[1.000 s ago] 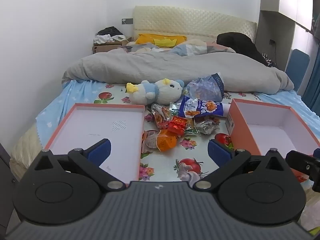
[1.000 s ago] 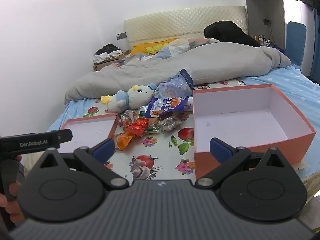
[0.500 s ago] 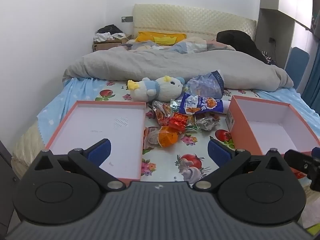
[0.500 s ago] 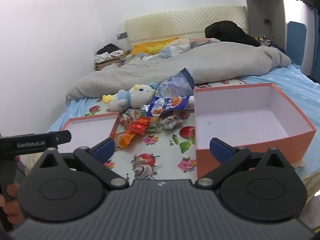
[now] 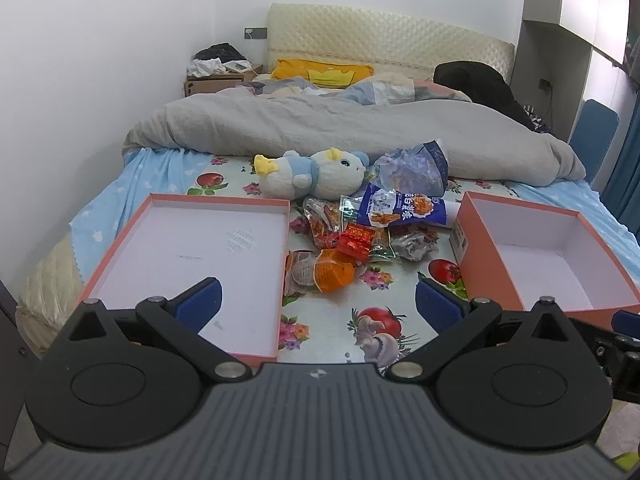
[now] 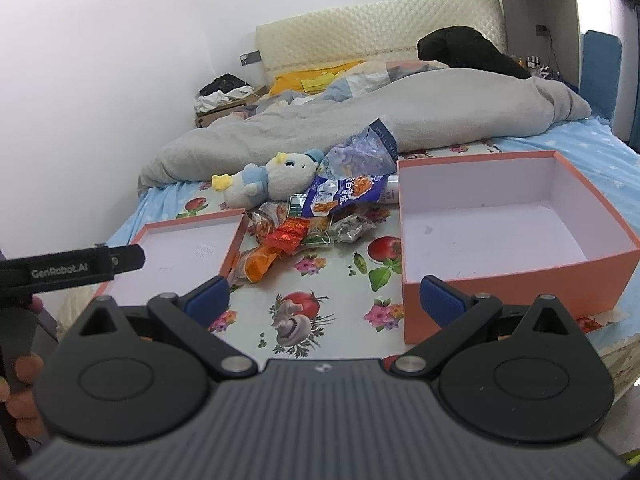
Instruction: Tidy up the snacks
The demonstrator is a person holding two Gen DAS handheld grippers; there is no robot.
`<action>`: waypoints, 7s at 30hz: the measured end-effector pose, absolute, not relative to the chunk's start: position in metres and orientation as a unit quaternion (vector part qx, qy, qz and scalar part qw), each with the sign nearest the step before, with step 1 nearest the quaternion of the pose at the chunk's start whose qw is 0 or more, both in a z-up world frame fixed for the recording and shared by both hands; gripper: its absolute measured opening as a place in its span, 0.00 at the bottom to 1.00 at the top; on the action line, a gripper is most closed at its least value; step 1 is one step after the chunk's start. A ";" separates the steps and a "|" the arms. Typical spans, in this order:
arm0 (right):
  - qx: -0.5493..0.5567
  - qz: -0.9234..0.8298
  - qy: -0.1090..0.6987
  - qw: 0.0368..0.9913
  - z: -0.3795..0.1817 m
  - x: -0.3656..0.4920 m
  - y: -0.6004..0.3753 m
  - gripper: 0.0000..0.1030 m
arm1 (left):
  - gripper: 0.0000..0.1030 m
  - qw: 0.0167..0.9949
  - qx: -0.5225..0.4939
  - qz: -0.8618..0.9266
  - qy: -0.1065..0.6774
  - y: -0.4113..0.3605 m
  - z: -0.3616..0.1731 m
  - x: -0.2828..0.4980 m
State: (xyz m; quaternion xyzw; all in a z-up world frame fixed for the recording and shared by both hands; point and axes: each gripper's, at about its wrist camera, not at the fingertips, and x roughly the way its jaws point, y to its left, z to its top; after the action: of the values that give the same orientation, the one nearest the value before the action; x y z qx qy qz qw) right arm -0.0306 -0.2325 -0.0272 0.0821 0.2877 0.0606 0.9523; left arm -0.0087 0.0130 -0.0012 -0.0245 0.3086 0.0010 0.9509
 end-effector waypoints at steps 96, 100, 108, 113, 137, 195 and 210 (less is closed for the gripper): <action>0.051 0.068 0.281 0.956 -0.087 0.045 -0.209 0.96 | 1.00 0.919 -0.015 -0.042 0.392 0.022 -0.082 0.138; 0.048 0.068 0.285 0.955 -0.094 0.057 -0.205 0.96 | 1.00 0.918 -0.011 -0.040 0.395 0.024 -0.088 0.152; 0.033 0.083 0.285 0.954 -0.102 0.086 -0.194 0.96 | 1.00 0.917 -0.010 -0.037 0.397 0.026 -0.096 0.188; 0.025 0.086 0.291 0.952 -0.108 0.111 -0.187 0.77 | 1.00 0.917 -0.008 -0.040 0.398 0.027 -0.100 0.216; 0.002 0.033 0.336 0.941 -0.170 0.242 -0.194 0.68 | 0.91 0.883 -0.066 -0.149 0.440 0.010 -0.166 0.346; -0.040 0.023 0.354 0.934 -0.167 0.175 -0.194 0.50 | 0.02 0.877 -0.080 -0.191 0.433 -0.007 -0.163 0.266; -0.046 0.047 0.347 0.936 -0.155 0.107 -0.187 0.50 | 0.01 0.878 -0.112 -0.185 0.428 0.010 -0.148 0.177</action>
State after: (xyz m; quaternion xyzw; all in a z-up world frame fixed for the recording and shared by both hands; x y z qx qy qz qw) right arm 0.1074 -0.1866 -0.1548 -0.0458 0.3470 0.0470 0.9356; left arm 0.1770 0.0101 -0.1477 -0.1121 0.4277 -0.1847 0.8777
